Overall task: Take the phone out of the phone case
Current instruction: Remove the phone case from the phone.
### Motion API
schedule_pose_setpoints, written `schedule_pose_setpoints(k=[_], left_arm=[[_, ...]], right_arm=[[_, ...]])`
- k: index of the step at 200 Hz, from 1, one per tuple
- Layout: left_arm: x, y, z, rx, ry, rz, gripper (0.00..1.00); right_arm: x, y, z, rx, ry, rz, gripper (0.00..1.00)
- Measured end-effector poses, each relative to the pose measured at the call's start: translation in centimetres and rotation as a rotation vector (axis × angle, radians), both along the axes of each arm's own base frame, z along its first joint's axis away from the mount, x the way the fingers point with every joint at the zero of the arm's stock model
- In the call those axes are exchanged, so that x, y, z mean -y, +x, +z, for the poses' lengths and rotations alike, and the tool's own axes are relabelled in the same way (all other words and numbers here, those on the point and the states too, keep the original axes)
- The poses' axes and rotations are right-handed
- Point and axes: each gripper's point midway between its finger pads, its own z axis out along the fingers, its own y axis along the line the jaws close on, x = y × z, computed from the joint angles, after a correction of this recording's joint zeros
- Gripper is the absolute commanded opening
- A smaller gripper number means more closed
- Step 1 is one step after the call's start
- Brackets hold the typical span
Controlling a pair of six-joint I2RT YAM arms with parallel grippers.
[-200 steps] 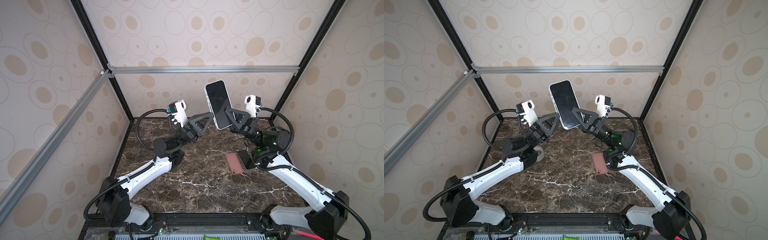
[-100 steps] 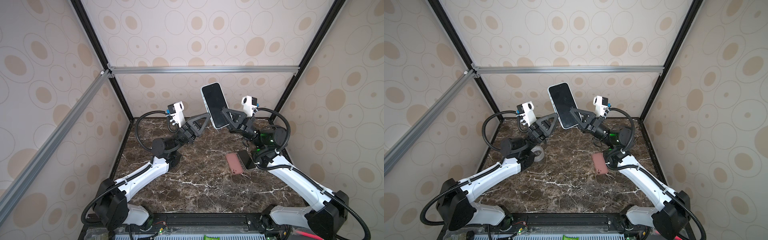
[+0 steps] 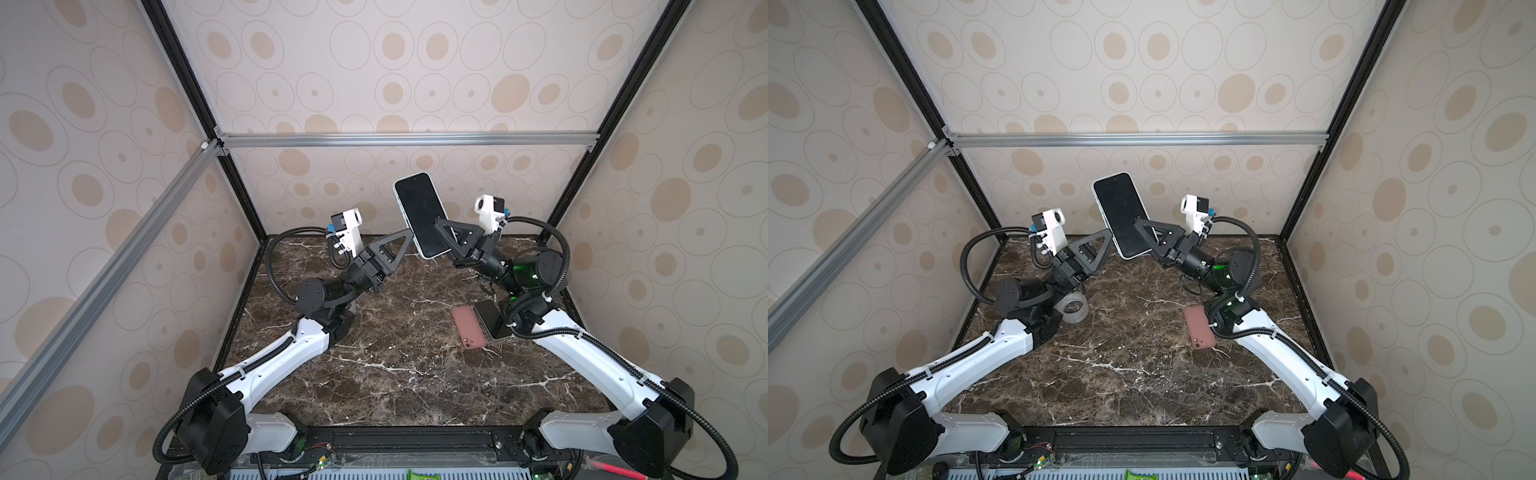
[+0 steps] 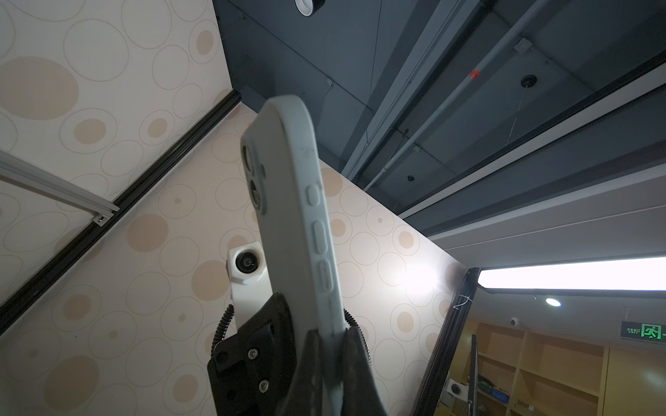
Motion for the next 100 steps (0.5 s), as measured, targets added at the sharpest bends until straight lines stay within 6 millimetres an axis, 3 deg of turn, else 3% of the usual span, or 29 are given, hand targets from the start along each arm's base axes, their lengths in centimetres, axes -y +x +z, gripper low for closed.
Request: schedule_pose_setpoints(k=[9,27,56,74,100], left_arm=[[-0.1,-0.1,0.0,0.016,0.003,-0.002,0.0],[0.0,-0.1,-0.1,0.041,0.027,-0.012,0.13],[0.7,-0.4,0.1,0.091,0.121,0.018,0.64],[0.6,0.1,0.3,0.087,0.177,0.081,0.88],[-0.8,1.1,0.1,0.06,0.228,0.187,0.91]], right_arm=[[-0.1,0.1,-0.2,0.003,-0.019,-0.013,0.0],[0.2,0.1,-0.4,0.014,-0.085,-0.066,0.0],[1.7,-2.1,-0.3,0.095,-0.224,-0.168,0.0],[2.3,-4.1,-0.7,0.147,-0.292,-0.177,0.0],[2.8,-5.5,-2.0,0.184,-0.38,-0.197,0.0]])
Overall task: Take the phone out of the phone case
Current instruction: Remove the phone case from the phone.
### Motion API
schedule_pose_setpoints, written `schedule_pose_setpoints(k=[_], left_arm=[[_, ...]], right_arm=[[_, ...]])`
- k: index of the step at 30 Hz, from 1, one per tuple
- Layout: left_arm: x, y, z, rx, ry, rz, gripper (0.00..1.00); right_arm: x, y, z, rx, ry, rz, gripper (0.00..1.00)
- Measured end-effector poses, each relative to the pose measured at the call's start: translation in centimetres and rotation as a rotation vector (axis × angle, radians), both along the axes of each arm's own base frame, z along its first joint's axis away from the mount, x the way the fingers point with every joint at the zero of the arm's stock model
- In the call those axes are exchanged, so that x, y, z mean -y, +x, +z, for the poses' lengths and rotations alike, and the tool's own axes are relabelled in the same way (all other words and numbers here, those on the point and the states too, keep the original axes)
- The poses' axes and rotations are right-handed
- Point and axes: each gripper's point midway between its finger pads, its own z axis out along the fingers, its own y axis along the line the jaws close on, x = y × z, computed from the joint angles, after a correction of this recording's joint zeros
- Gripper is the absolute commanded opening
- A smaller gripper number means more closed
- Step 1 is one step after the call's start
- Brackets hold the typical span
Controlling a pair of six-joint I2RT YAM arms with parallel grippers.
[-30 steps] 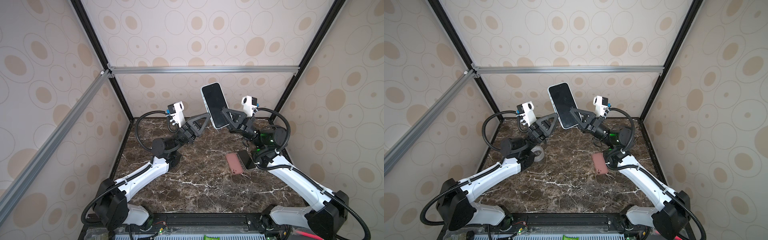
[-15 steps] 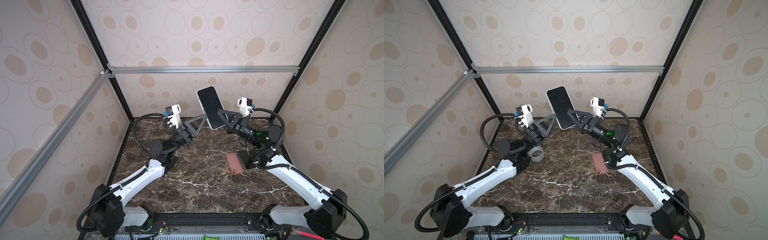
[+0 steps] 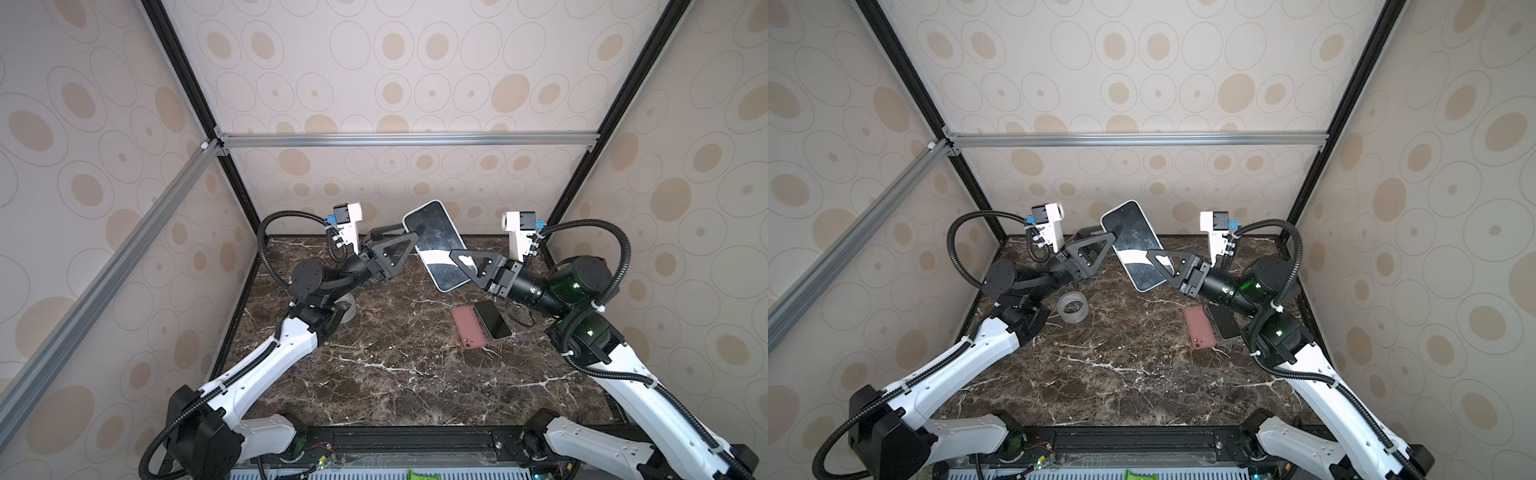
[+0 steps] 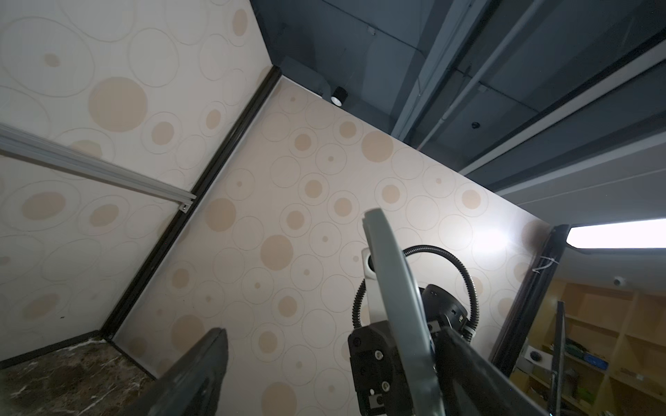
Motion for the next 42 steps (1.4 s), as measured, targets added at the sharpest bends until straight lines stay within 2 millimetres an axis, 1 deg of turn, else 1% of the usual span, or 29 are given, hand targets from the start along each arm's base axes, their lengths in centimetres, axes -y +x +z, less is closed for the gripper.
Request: schedule_pose_setpoints(k=[4,6,12,18,25,32,37,42], left_arm=[[-1.8,0.9,-0.4,-0.013,0.005,0.079,0.87],[-2.4,1.1,-0.5,-0.015,0.004,0.097,0.81],[-2.5,1.2,-0.5,-0.011,0.004,0.096,0.73],[-2.3,0.5,-0.2,0.023,-0.013,0.061,0.73],[-2.7,-0.1,-0.3,0.041,-0.036,0.056,0.74],[-2.9,-0.8,0.4,0.07,-0.06,0.04,0.74],[-2.8,-1.0,0.4,0.072,-0.059,0.027,0.74],[-2.6,-0.8,0.1,0.063,-0.053,0.016,0.66]], right_arm=[[0.6,-0.3,-0.6,0.026,-0.042,-0.033,0.0],[0.6,-0.5,-0.5,0.038,-0.045,-0.028,0.0],[0.2,-1.1,-0.1,0.059,-0.034,0.016,0.0],[-0.2,-1.1,-0.3,0.057,-0.038,0.037,0.0],[-0.2,-1.0,-0.3,0.055,-0.04,0.036,0.0],[-0.3,-0.9,-0.5,0.05,-0.043,0.037,0.0],[-0.6,-0.6,-0.9,0.037,-0.052,0.039,0.0],[-0.7,-0.6,-1.0,0.033,-0.054,0.052,0.0]])
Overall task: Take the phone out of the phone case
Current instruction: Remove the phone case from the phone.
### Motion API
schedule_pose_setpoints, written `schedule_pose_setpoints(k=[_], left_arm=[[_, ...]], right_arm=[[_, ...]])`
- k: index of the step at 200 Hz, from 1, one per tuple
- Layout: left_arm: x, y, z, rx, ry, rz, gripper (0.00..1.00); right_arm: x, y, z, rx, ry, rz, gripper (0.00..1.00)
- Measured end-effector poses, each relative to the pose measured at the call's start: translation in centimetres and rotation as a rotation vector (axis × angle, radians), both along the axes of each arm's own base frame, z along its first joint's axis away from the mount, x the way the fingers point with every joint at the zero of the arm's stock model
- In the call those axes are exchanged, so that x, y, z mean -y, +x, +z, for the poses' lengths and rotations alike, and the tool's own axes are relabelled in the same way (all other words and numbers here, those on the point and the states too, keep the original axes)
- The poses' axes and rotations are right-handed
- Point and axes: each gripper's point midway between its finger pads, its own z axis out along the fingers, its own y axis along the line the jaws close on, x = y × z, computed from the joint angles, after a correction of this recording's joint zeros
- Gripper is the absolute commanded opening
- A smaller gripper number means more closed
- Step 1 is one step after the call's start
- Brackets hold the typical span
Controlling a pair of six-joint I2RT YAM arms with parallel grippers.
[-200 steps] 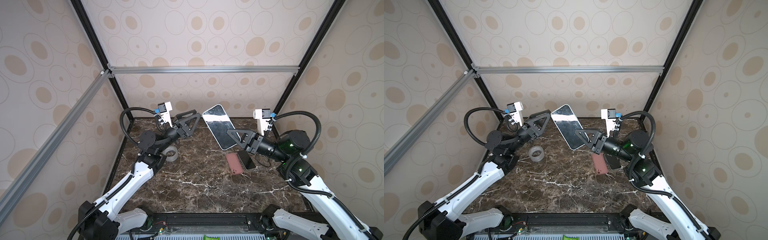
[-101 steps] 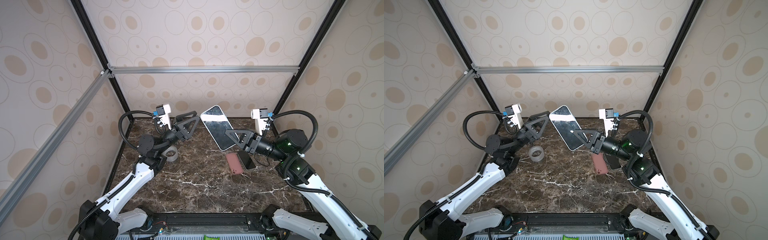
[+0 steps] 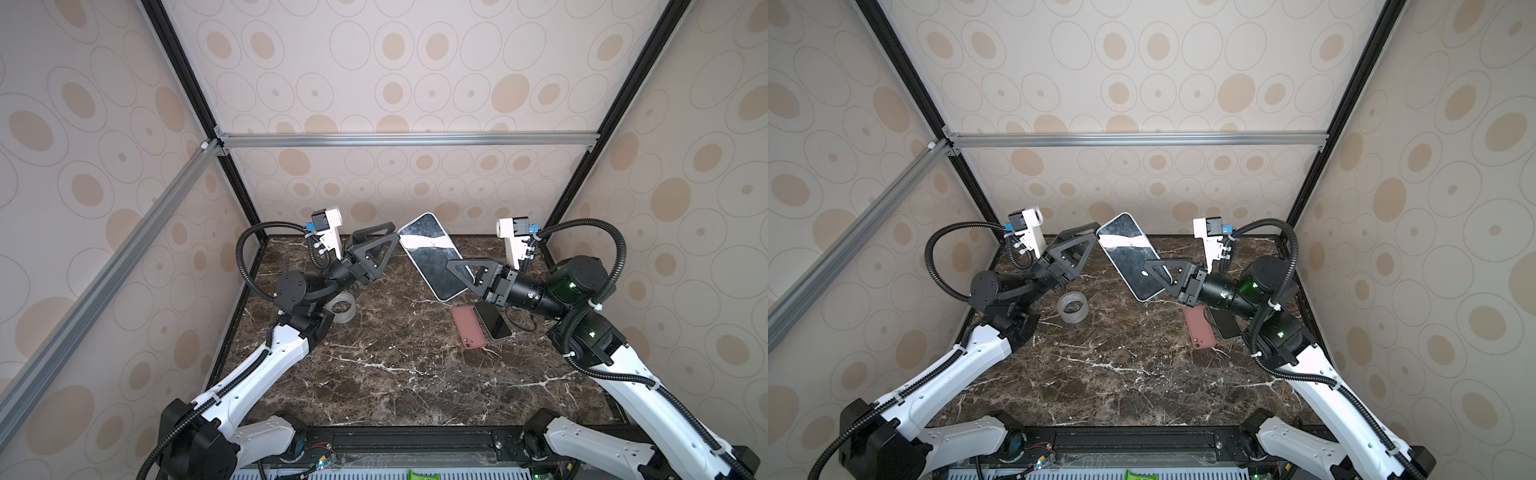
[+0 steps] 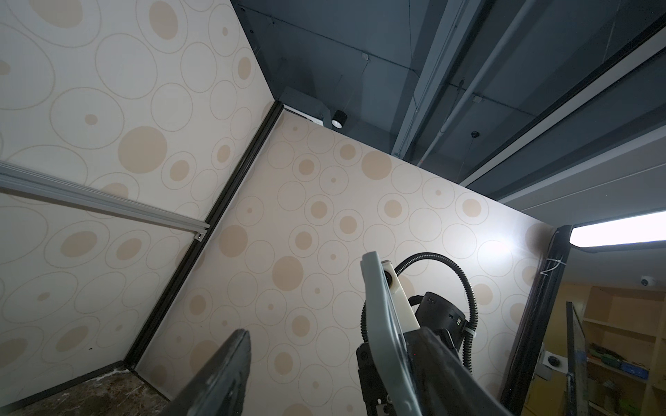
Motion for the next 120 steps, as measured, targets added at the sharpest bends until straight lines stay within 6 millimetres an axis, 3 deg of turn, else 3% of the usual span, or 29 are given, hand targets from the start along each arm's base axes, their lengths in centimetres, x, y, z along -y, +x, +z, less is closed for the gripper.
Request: schedule_pose_setpoints(k=[22,56,83,120], left_arm=[[0.1,0.1,-0.1,-0.001,-0.001,-0.003,0.64],[0.0,0.2,-0.1,-0.007,-0.002,-0.002,0.77],[0.1,1.4,-0.4,-0.035,0.058,0.043,0.79],[-0.3,2.2,2.4,0.003,0.19,0.138,0.77]], right_arm=[[0.0,0.1,0.1,-0.002,0.005,0.001,0.0],[0.0,0.0,-0.1,0.025,-0.014,-0.005,0.0],[0.0,0.0,-1.4,0.083,-0.112,-0.026,0.0],[1.1,-1.0,-1.9,0.168,-0.294,-0.056,0.0]])
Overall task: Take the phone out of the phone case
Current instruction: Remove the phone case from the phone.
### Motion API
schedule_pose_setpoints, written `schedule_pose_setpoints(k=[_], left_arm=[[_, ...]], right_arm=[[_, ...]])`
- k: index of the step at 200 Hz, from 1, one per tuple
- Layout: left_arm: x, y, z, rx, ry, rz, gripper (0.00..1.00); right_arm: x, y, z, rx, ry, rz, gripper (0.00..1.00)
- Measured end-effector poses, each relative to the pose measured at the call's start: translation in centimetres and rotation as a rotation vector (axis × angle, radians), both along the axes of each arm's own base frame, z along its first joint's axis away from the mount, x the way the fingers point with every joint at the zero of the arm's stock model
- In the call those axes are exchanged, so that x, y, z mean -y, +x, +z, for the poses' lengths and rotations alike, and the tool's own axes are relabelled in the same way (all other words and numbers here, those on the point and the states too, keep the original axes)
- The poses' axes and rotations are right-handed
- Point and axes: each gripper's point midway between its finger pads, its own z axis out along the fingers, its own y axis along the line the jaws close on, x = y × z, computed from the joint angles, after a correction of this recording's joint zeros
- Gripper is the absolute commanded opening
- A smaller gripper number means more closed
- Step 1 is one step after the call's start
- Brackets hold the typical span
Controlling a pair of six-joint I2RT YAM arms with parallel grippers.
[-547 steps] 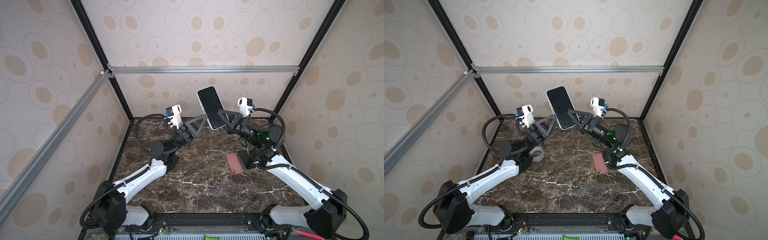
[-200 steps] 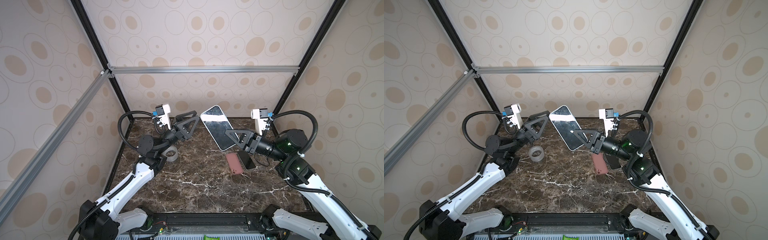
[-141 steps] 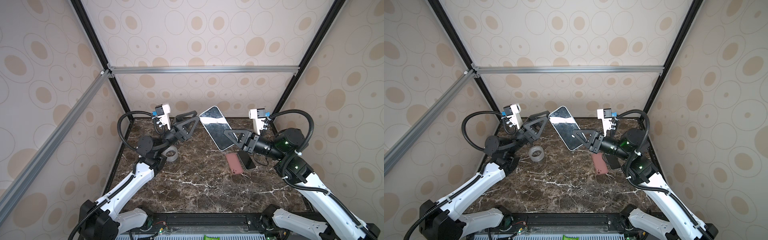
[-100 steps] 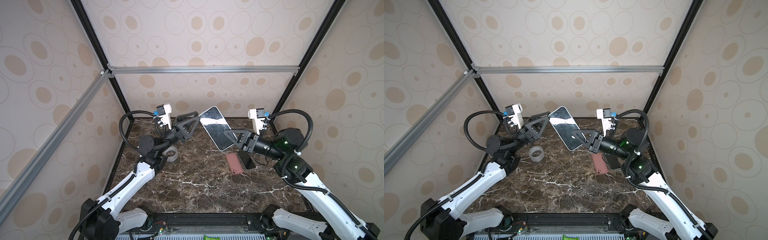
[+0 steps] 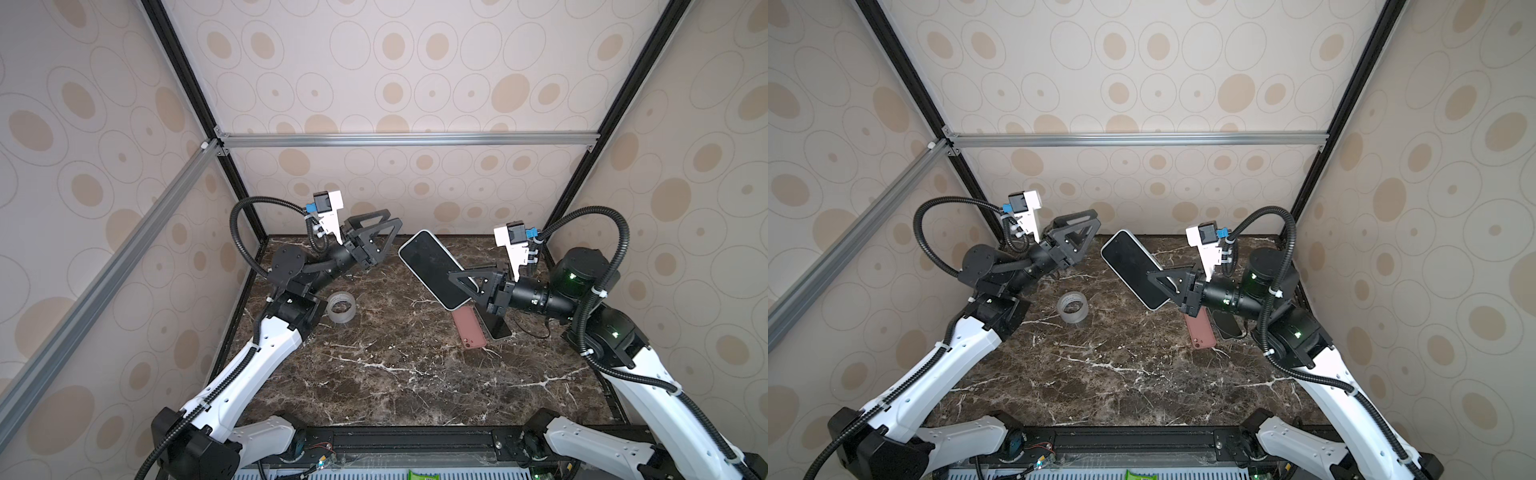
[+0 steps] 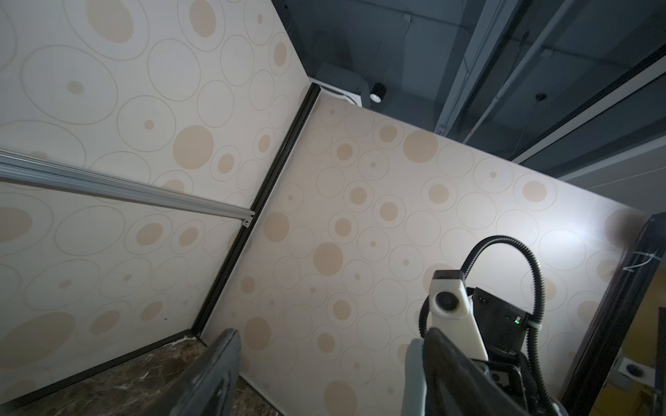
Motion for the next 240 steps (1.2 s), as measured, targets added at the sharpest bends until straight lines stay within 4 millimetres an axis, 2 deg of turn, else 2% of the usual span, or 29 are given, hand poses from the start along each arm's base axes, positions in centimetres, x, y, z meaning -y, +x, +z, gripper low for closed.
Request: schedule_pose_setpoints(k=[21,36,62,93,139,171,178,218,240], left_arm=[[0.1,-0.9,1.7,0.05,0.079,0.005,0.74],[0.6,-1.8,1.8,0.086,0.136,-0.032,0.74],[1.5,-2.9,0.0,0.108,0.228,-0.108,0.75],[2.2,-3.3,-2.4,0.101,0.321,-0.157,0.74],[3.1,-3.5,-5.8,0.05,0.39,-0.24,0.73],[3.4,-4.1,-6.8,0.039,0.396,-0.297,0.73],[3.5,-4.3,-6.8,0.041,0.394,-0.311,0.71],[3.7,-5.5,-6.6,0.044,0.377,-0.391,0.4],[3.8,-6.0,-6.9,0.037,0.377,-0.426,0.33]], right_arm=[[0.7,-1.1,0.0,0.087,-0.072,0.008,0.0],[1.1,-1.6,-0.8,0.123,-0.13,0.015,0.0],[1.4,-2.0,-2.1,0.146,-0.225,0.039,0.0],[0.7,-2.2,-2.6,0.142,-0.293,0.119,0.0],[0.1,-0.3,-4.4,0.054,-0.322,0.176,0.0],[0.2,0.3,-4.8,0.023,-0.311,0.195,0.0],[0.2,0.1,-4.8,0.02,-0.306,0.206,0.0],[-0.1,-0.6,-4.6,0.033,-0.29,0.259,0.0],[-0.1,-0.6,-4.8,0.039,-0.296,0.262,0.0]])
